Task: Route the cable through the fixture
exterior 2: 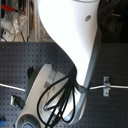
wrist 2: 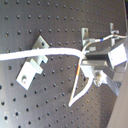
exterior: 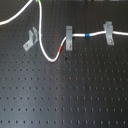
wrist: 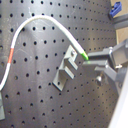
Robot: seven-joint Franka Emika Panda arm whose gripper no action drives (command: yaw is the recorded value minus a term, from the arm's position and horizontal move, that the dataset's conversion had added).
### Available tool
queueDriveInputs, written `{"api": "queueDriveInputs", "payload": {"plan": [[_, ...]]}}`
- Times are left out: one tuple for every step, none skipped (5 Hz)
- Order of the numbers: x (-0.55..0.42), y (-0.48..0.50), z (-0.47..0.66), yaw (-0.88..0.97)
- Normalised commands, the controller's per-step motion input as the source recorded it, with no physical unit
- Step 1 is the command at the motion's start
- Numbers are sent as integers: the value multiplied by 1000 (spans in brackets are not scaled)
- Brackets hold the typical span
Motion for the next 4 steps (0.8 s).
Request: {"api": "queueDriveInputs", "payload": {"plan": [[-49,34,33,0],[-4,-1,219,-611],[-111,114,670,-483],[-132,123,644,-346]]}}
